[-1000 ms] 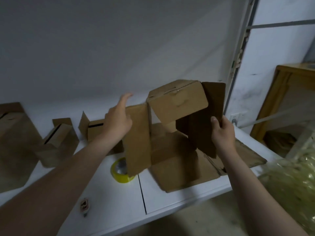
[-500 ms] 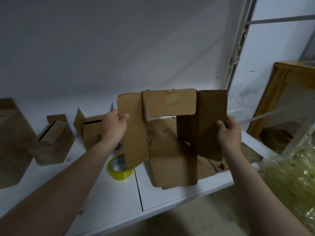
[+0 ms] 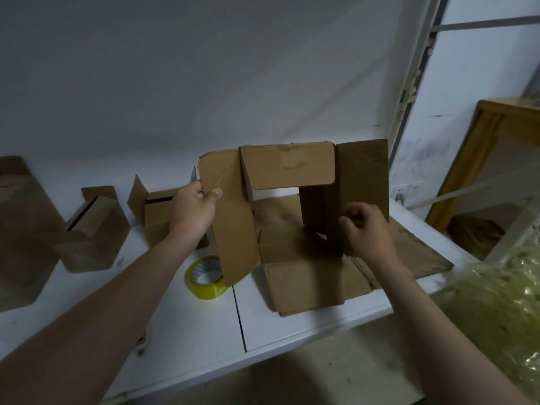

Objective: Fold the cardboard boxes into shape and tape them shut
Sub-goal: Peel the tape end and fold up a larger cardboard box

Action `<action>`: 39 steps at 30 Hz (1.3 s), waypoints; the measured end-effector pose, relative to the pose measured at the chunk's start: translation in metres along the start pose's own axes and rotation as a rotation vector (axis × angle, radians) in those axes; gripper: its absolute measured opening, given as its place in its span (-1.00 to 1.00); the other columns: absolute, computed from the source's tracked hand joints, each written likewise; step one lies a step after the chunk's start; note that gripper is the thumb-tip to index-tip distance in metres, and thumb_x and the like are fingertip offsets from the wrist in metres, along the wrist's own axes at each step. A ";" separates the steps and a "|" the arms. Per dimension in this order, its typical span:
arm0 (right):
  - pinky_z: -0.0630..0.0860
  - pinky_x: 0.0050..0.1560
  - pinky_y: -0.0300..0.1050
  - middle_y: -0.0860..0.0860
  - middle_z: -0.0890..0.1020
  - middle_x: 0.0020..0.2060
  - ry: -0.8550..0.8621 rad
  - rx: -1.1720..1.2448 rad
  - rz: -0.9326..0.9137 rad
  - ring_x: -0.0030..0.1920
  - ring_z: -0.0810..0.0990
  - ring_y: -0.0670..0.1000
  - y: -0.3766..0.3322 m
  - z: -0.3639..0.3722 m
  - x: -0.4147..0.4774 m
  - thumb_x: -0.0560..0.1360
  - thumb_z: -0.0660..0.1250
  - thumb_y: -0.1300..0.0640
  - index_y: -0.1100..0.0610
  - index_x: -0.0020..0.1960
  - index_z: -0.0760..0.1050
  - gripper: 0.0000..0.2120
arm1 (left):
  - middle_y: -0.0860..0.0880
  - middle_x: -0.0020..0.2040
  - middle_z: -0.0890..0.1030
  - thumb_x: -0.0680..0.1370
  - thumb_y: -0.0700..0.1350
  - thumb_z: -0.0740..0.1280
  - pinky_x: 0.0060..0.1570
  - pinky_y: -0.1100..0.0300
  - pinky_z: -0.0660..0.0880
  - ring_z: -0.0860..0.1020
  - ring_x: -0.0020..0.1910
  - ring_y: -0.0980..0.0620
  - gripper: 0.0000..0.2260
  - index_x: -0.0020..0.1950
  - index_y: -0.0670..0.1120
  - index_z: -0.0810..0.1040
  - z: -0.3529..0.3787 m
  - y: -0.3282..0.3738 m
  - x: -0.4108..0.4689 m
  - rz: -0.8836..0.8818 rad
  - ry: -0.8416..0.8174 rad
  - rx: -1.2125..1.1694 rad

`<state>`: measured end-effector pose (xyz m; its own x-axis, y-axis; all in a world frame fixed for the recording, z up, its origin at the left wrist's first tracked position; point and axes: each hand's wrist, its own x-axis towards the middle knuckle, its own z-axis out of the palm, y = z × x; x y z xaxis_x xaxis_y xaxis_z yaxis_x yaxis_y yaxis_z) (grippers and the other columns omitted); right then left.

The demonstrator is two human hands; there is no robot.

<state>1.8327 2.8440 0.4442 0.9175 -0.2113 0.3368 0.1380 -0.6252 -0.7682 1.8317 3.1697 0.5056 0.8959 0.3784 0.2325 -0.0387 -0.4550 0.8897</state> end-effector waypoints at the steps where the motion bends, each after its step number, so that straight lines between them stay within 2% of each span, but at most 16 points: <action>1: 0.58 0.15 -0.03 -0.04 0.54 0.21 -0.048 -0.013 0.046 0.13 0.58 -0.02 0.003 0.003 -0.001 0.59 0.39 0.04 -0.08 0.37 0.43 -0.63 | -0.23 -0.08 0.69 0.62 -0.01 0.35 -0.08 -0.28 0.62 0.66 -0.13 -0.26 -0.77 0.05 -0.20 0.60 -0.001 0.000 0.000 -0.005 0.004 -0.005; 5: 0.69 -0.17 0.11 -0.02 0.63 0.04 -0.212 0.021 0.231 -0.14 0.68 0.08 0.011 0.005 -0.004 0.62 0.29 -0.10 -0.38 0.40 0.17 -0.54 | -0.22 -0.09 0.69 0.61 -0.03 0.36 -0.11 -0.26 0.63 0.66 -0.13 -0.26 -0.79 0.02 -0.18 0.61 -0.001 0.000 -0.001 0.002 -0.009 -0.027; 7: 0.65 -0.30 0.06 0.00 0.61 0.05 -0.319 -0.050 0.299 -0.13 0.69 0.18 0.017 0.008 -0.007 0.65 0.18 -0.20 -0.46 0.46 -0.05 -0.48 | -0.24 -0.10 0.69 0.62 -0.04 0.36 -0.13 -0.25 0.61 0.66 -0.14 -0.28 -0.80 0.02 -0.19 0.60 0.000 -0.001 -0.002 0.011 -0.018 -0.040; 9: 0.59 0.04 0.16 0.05 0.48 0.33 -0.396 -0.023 0.339 0.24 0.58 0.30 0.027 0.017 -0.011 0.67 0.07 -0.22 -0.41 0.53 -0.24 -0.41 | -0.23 -0.09 0.69 0.62 -0.05 0.36 -0.12 -0.26 0.61 0.66 -0.12 -0.28 -0.82 0.01 -0.16 0.61 0.002 -0.001 -0.004 0.010 -0.030 -0.062; 11: 0.28 0.47 0.21 0.05 0.11 0.62 -0.424 0.166 0.345 0.56 0.21 0.26 0.033 0.025 -0.015 0.67 0.05 -0.21 -0.31 0.58 -0.31 -0.35 | -0.17 -0.11 0.71 0.62 -0.05 0.36 -0.11 -0.26 0.64 0.68 -0.14 -0.22 -0.88 -0.03 -0.07 0.62 0.003 0.000 -0.007 0.012 -0.038 -0.069; 13: 0.21 0.49 0.30 0.01 0.00 0.64 -0.422 0.280 0.375 0.59 0.13 0.25 0.034 0.028 -0.016 0.64 0.02 -0.28 -0.32 0.58 -0.29 -0.35 | -0.16 -0.12 0.71 0.62 -0.05 0.36 -0.11 -0.26 0.63 0.68 -0.15 -0.22 -0.88 -0.04 -0.07 0.62 0.004 0.002 -0.009 0.029 -0.040 -0.048; 16: 0.46 0.28 0.39 0.11 0.26 0.54 -0.298 0.353 0.515 0.43 0.38 0.32 0.028 0.022 -0.008 0.65 0.10 -0.26 -0.31 0.57 0.04 -0.48 | -0.24 -0.11 0.69 0.62 -0.06 0.36 -0.14 -0.29 0.62 0.66 -0.16 -0.29 -0.82 0.00 -0.17 0.62 0.003 0.004 -0.011 0.069 -0.042 -0.013; 18: 0.65 0.00 0.26 0.13 0.46 0.37 -0.174 0.534 0.569 0.18 0.59 0.28 0.019 0.015 -0.001 0.68 0.18 -0.12 -0.16 0.42 0.35 -0.68 | -0.23 -0.11 0.69 0.63 -0.07 0.35 -0.15 -0.28 0.62 0.66 -0.15 -0.29 -0.83 -0.01 -0.16 0.62 0.003 0.005 -0.012 0.078 -0.052 -0.012; 20: 0.69 -0.06 0.14 0.12 0.56 0.26 -0.090 0.631 0.510 0.03 0.68 0.24 0.010 0.009 0.002 0.69 0.20 -0.02 -0.11 0.21 0.49 -0.85 | -0.20 -0.11 0.70 0.63 -0.07 0.35 -0.14 -0.27 0.63 0.67 -0.15 -0.26 -0.88 -0.07 -0.06 0.61 0.003 0.006 -0.013 0.079 -0.058 -0.006; 22: 0.67 0.05 0.17 0.07 0.56 0.25 -0.084 0.674 0.426 0.02 0.71 0.20 0.004 0.011 0.001 0.67 0.23 0.03 -0.15 0.23 0.49 -0.83 | -0.16 -0.12 0.71 0.63 -0.07 0.35 -0.14 -0.26 0.63 0.68 -0.15 -0.22 -0.89 -0.09 0.00 0.60 0.002 0.003 -0.015 0.080 -0.060 0.003; 24: 0.63 0.12 0.26 0.08 0.49 0.33 -0.152 0.666 0.312 0.15 0.65 0.19 0.000 0.016 -0.006 0.64 0.29 0.10 -0.27 0.40 0.34 -0.59 | -0.10 -0.14 0.71 0.63 -0.06 0.35 -0.16 -0.25 0.64 0.69 -0.17 -0.17 -0.89 -0.09 0.05 0.60 0.000 -0.001 -0.019 0.087 -0.071 0.012; 27: 0.45 0.36 0.25 0.03 0.19 0.53 -0.243 0.410 -0.003 0.50 0.28 0.12 -0.002 0.026 -0.015 0.59 0.36 0.18 -0.49 0.48 -0.06 -0.16 | -0.07 -0.15 0.71 0.62 -0.05 0.36 -0.21 -0.26 0.64 0.68 -0.22 -0.14 -0.90 -0.09 0.07 0.59 0.001 -0.008 -0.027 0.095 -0.099 0.035; 29: 0.35 0.45 0.16 -0.09 0.07 0.55 -0.246 0.297 -0.106 0.52 0.13 -0.02 -0.006 0.033 -0.019 0.58 0.38 0.18 -0.50 0.49 -0.20 -0.06 | -0.11 -0.12 0.71 0.62 -0.04 0.35 -0.24 -0.28 0.62 0.68 -0.22 -0.16 -0.93 -0.01 0.01 0.61 0.004 -0.012 -0.032 0.108 -0.109 0.053; 33: 0.32 0.45 -0.06 -0.16 0.08 0.52 -0.147 0.308 -0.134 0.43 0.14 -0.18 -0.002 0.048 -0.025 0.56 0.41 0.07 -0.42 0.51 -0.17 -0.11 | -0.11 -0.07 0.71 0.62 -0.03 0.35 -0.14 -0.25 0.63 0.68 -0.14 -0.14 -0.86 0.05 -0.07 0.63 0.011 -0.014 -0.038 0.116 -0.108 0.048; 36: 0.36 0.28 -0.39 -0.12 0.20 0.45 -0.065 0.408 -0.102 0.48 0.24 -0.09 0.002 0.052 -0.028 0.56 0.41 0.05 -0.39 0.43 -0.04 -0.25 | -0.17 -0.03 0.69 0.64 -0.02 0.33 -0.16 -0.28 0.62 0.67 -0.13 -0.20 -0.82 0.07 -0.11 0.60 0.013 -0.013 -0.035 0.108 -0.091 0.064; 39: 0.54 0.22 -0.21 -0.16 0.31 0.28 -0.064 0.403 -0.110 0.34 0.49 0.06 0.007 0.051 -0.029 0.54 0.41 0.04 -0.29 0.30 0.07 -0.41 | -0.19 -0.01 0.68 0.64 -0.01 0.32 -0.19 -0.30 0.62 0.66 -0.13 -0.22 -0.81 0.10 -0.12 0.58 0.013 -0.014 -0.030 0.100 -0.074 0.066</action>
<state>1.8266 2.8846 0.4015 0.9090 -0.1045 0.4035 0.3592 -0.2948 -0.8855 1.8108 3.1542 0.4814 0.9194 0.2693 0.2867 -0.1021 -0.5403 0.8352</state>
